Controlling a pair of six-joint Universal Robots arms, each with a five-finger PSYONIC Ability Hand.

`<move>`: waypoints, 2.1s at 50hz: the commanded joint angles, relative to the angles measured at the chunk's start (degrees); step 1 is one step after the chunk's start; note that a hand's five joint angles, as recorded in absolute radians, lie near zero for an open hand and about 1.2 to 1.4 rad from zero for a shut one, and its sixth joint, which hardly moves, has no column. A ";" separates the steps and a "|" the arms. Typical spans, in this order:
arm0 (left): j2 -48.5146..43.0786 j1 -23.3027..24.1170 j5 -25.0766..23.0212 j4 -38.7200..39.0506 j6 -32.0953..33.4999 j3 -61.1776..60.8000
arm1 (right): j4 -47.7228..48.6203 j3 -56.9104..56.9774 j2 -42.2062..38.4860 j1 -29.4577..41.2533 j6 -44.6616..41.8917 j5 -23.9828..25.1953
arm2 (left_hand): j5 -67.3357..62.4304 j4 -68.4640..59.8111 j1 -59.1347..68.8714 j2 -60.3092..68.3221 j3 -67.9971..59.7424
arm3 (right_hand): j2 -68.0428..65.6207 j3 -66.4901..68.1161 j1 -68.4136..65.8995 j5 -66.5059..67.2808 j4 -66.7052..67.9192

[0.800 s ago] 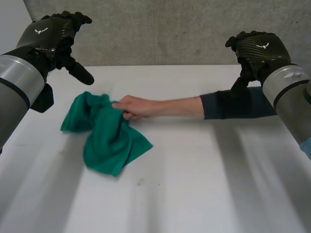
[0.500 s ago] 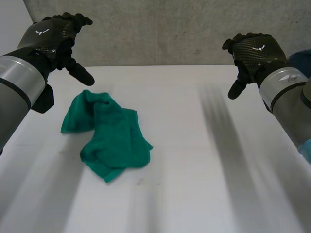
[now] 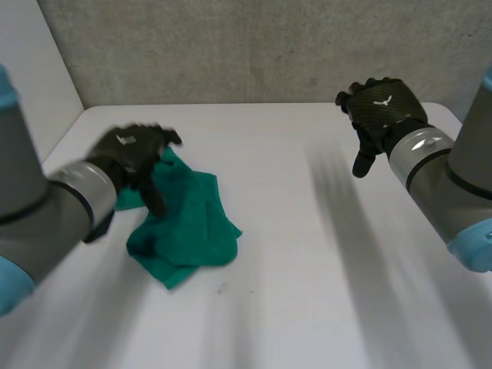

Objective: Fold the towel.

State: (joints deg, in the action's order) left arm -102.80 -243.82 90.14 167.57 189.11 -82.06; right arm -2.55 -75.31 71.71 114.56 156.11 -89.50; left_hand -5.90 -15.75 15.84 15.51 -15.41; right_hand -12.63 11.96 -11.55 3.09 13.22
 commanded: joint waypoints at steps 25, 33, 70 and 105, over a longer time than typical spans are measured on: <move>1.52 7.31 10.76 17.17 0.65 -2.32 | 0.09 3.41 -4.46 0.05 1.73 -0.15 | -64.10 -64.25 64.16 64.49 -64.59 | 2.63 -1.96 1.55 -3.09 -3.22; 13.50 7.31 8.74 15.24 3.89 -0.03 | 0.00 10.35 -13.51 -1.96 14.37 13.78 | -64.10 -64.25 64.16 64.49 -64.59 | 2.63 -1.96 1.55 -3.09 -3.22; 20.62 7.40 5.40 13.48 7.07 -0.20 | 0.00 31.91 -37.10 8.67 54.93 24.25 | -64.10 -64.25 64.16 64.49 -64.59 | -67.37 68.04 -68.45 66.91 66.78; -13.38 -1.74 4.43 25.70 4.25 -7.85 | -9.23 12.30 -15.35 0.05 7.90 7.76 | -64.10 -64.25 64.16 64.49 -64.59 | -67.37 68.04 -68.45 66.91 66.78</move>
State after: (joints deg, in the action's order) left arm -105.62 -243.21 94.85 191.74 193.00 -91.58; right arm -11.26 -60.55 60.62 114.85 166.80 -81.16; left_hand -54.64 -68.42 65.15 68.69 -68.24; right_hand -67.32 67.84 -55.96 56.69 68.29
